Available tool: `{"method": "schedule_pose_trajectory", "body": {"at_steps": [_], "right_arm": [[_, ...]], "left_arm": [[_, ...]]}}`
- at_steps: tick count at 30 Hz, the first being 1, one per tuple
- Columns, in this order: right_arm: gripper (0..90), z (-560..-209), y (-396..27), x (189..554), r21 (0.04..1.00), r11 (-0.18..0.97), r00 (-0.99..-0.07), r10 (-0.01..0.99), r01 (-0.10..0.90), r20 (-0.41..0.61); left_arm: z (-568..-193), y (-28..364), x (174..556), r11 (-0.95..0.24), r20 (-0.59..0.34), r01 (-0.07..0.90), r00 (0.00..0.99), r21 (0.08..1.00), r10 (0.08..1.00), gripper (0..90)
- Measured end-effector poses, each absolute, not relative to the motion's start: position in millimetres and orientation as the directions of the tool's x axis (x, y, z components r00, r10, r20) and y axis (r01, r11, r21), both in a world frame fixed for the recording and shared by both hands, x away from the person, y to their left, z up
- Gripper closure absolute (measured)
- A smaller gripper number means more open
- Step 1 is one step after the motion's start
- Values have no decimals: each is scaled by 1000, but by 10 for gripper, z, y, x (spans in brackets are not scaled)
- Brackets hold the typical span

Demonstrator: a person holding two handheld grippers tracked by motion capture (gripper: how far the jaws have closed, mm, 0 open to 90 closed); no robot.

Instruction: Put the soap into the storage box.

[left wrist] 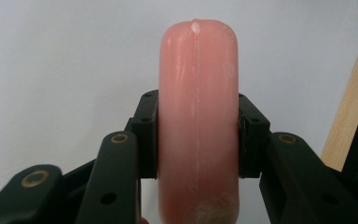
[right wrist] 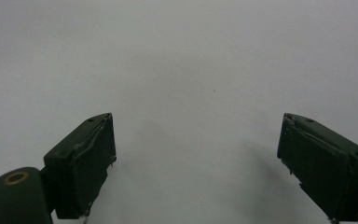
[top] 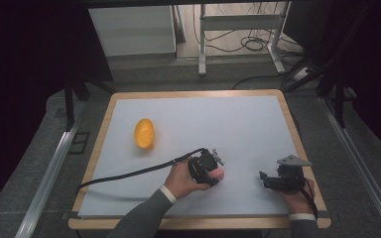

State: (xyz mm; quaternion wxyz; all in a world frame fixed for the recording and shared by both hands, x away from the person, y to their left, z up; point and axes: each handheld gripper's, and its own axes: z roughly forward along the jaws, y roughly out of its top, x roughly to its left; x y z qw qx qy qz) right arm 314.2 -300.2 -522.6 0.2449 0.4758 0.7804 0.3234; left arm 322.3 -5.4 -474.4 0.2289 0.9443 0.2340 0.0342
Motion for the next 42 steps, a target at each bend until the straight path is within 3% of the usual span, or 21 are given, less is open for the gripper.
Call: {"method": "schedule_pose_trajectory", "body": {"at_steps": [24,42], "right_arm": [[111,-5227,-3053,3141,740,322,-395,915,591,-83],[111,-5236,-3055,3136,738,331,-402,911,589,-88]], "left_arm": [[-4700,627,3371,-652,-73,549,791,523,607,601],[-4679,883,3437,-603,-96,585,756,542,647,601]]}}
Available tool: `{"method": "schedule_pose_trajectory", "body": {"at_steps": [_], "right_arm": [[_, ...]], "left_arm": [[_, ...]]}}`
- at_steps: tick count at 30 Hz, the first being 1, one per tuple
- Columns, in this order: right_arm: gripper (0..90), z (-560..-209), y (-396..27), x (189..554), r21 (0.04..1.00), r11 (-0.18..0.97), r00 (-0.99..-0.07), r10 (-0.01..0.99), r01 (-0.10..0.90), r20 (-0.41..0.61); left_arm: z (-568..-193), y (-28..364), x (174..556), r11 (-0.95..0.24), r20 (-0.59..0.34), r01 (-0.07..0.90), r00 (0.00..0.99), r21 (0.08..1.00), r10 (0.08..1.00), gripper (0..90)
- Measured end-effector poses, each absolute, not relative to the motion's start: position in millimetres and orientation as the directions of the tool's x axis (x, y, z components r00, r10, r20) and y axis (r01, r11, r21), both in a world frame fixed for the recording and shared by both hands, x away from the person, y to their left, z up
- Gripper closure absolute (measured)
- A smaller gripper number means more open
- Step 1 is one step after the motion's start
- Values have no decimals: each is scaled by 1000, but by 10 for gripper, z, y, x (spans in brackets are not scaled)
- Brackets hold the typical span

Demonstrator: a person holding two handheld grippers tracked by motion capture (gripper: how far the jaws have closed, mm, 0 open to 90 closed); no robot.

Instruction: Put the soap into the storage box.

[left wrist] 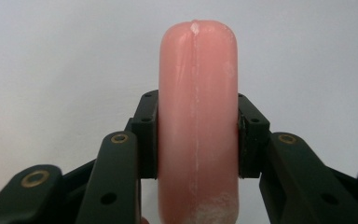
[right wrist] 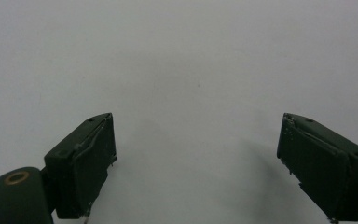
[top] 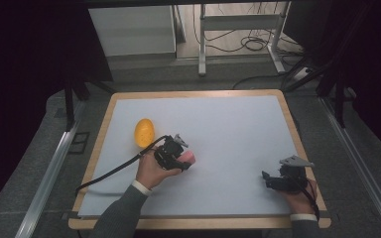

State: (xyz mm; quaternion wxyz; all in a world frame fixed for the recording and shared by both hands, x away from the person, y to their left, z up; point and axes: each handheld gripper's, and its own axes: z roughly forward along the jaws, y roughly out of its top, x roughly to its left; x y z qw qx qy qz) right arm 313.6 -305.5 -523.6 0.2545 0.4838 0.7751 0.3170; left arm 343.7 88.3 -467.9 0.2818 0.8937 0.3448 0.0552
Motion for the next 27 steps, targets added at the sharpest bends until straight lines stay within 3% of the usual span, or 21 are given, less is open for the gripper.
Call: {"method": "schedule_pose_trajectory", "body": {"at_steps": [27], "right_arm": [[111,-5258,-3051,3144,728,336,-404,910,597,-89]], "left_arm": [[-4596,1259,3502,-536,-100,624,699,568,708,601]]}}
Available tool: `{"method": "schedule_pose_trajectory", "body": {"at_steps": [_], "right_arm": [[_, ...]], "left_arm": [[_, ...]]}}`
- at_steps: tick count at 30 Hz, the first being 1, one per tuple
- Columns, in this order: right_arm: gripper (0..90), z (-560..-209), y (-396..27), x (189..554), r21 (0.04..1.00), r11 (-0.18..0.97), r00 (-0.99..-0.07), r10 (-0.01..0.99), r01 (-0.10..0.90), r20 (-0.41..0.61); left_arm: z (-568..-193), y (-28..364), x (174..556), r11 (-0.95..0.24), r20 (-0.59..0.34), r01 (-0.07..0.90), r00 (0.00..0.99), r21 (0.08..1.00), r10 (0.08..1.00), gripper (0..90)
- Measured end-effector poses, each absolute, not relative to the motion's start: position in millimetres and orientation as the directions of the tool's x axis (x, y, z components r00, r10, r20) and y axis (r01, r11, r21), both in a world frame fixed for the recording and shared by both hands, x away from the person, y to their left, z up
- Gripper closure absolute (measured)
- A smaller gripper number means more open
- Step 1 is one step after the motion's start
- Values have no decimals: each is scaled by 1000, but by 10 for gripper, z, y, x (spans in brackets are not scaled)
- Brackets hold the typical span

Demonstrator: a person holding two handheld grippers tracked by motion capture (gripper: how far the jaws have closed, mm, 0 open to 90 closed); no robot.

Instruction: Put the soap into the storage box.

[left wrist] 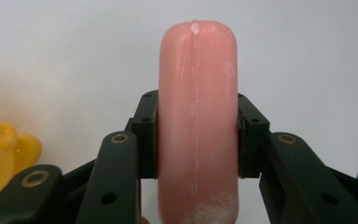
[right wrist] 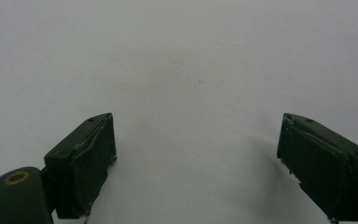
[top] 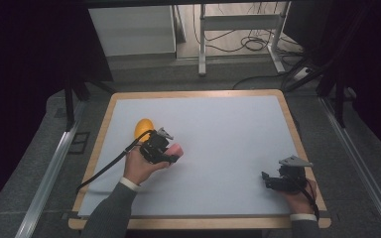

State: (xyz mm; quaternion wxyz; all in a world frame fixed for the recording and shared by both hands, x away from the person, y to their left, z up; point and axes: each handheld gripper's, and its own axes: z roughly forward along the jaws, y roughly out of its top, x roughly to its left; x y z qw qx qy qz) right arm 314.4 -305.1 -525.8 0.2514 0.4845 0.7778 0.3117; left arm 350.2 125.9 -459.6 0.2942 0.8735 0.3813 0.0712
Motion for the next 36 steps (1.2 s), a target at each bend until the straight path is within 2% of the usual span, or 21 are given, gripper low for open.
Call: {"method": "schedule_pose_trajectory", "body": {"at_steps": [36], "right_arm": [[111,-5263,-3054,3143,729,336,-403,911,596,-91]], "left_arm": [[-4517,1619,3584,-470,-111,660,640,586,760,601]]}}
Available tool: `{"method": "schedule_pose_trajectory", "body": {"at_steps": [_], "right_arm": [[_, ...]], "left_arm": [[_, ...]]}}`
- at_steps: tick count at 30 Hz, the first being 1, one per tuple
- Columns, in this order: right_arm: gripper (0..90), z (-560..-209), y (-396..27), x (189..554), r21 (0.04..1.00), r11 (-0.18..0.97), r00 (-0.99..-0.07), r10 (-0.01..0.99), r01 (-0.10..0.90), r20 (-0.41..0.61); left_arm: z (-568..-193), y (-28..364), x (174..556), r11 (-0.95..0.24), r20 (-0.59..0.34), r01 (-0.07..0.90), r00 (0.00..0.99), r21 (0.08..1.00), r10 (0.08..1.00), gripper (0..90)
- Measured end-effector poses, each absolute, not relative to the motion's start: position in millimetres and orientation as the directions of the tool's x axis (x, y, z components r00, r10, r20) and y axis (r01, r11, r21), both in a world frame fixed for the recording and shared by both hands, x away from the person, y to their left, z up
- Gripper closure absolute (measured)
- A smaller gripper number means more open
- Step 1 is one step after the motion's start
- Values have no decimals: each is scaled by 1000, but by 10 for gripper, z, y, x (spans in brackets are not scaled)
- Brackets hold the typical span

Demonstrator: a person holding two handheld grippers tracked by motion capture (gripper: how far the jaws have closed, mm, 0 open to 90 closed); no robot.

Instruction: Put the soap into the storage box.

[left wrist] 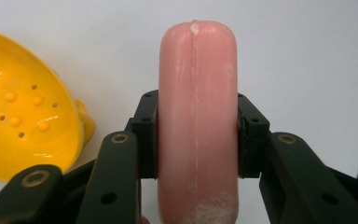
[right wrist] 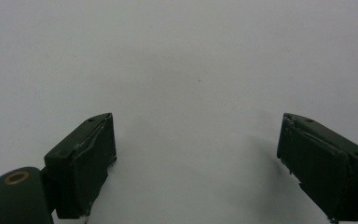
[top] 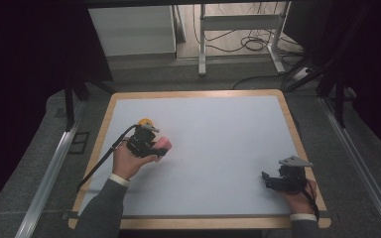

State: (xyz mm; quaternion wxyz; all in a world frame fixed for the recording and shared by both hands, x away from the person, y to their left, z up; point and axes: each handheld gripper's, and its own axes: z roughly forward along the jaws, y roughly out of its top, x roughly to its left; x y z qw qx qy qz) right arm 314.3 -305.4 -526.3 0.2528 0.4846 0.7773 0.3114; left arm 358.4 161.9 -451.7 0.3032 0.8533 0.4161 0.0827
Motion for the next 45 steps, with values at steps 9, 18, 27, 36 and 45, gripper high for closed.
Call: {"method": "schedule_pose_trajectory", "body": {"at_steps": [9,18,27,36,45], "right_arm": [[111,-5267,-3059,3145,730,333,-399,912,597,-90],[111,-5267,-3064,3144,728,336,-399,912,597,-93],[111,-5268,-3066,3145,729,333,-397,913,598,-91],[111,-5269,-3070,3146,729,332,-398,913,598,-90],[111,-5270,-3071,3146,729,332,-397,913,598,-90]], "left_arm": [[-4492,1666,3591,-465,-104,659,634,591,766,601],[-4473,1718,3585,-463,-85,658,623,594,778,602],[-4441,1781,3602,-453,-77,665,607,594,791,601],[-4420,1834,3613,-446,-69,669,596,595,800,601],[-4402,1889,3634,-438,-69,674,585,595,808,602]]}}
